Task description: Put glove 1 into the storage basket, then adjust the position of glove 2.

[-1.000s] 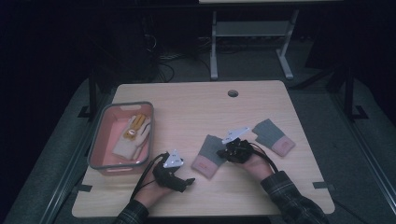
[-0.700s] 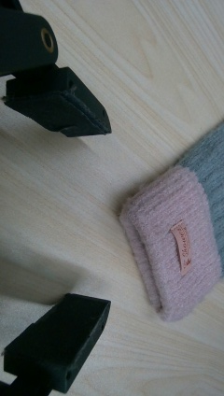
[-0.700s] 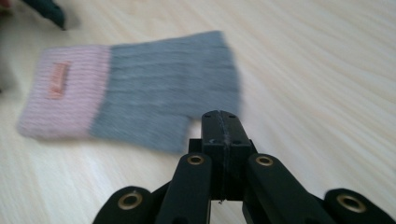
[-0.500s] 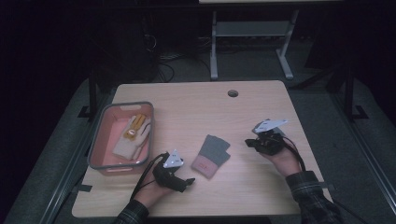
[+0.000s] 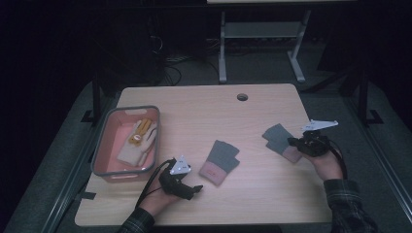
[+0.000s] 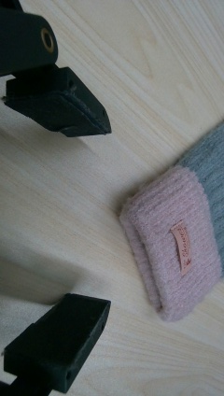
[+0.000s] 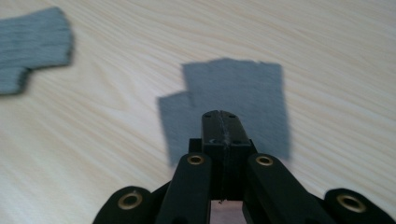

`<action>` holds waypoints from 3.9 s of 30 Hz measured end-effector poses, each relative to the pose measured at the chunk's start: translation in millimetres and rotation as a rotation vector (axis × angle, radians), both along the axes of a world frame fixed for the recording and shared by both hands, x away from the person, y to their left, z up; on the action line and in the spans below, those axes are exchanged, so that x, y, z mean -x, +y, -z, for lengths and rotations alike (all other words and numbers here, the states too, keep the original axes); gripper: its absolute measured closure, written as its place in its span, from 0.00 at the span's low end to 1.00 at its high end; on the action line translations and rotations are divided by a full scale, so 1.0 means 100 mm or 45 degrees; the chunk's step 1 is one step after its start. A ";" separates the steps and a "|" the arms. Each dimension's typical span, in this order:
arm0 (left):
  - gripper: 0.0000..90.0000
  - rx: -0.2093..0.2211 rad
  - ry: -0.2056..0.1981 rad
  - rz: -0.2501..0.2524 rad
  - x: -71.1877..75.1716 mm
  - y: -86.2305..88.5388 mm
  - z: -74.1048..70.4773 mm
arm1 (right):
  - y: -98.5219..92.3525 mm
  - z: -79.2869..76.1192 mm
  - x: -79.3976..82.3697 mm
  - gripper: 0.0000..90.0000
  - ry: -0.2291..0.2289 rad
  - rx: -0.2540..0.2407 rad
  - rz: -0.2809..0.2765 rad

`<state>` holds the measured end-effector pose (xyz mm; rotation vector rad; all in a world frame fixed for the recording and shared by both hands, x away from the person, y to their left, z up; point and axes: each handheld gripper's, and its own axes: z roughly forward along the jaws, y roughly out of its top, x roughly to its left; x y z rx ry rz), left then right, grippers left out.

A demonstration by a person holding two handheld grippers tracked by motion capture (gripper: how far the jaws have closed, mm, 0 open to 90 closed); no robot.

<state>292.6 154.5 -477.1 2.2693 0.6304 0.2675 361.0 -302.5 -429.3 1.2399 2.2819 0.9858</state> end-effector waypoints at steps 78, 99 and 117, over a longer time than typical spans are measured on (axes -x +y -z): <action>0.14 -0.003 0.000 0.007 -0.01 0.00 0.00 | 0.72 0.19 0.32 1.00 0.139 0.039 -0.387; 0.14 0.008 0.010 0.009 -0.01 0.00 0.00 | 1.06 0.26 0.46 1.00 0.220 0.053 -0.580; 0.14 0.048 0.056 -0.015 -0.04 0.02 -0.05 | 1.31 0.23 0.58 0.96 0.192 0.031 -0.673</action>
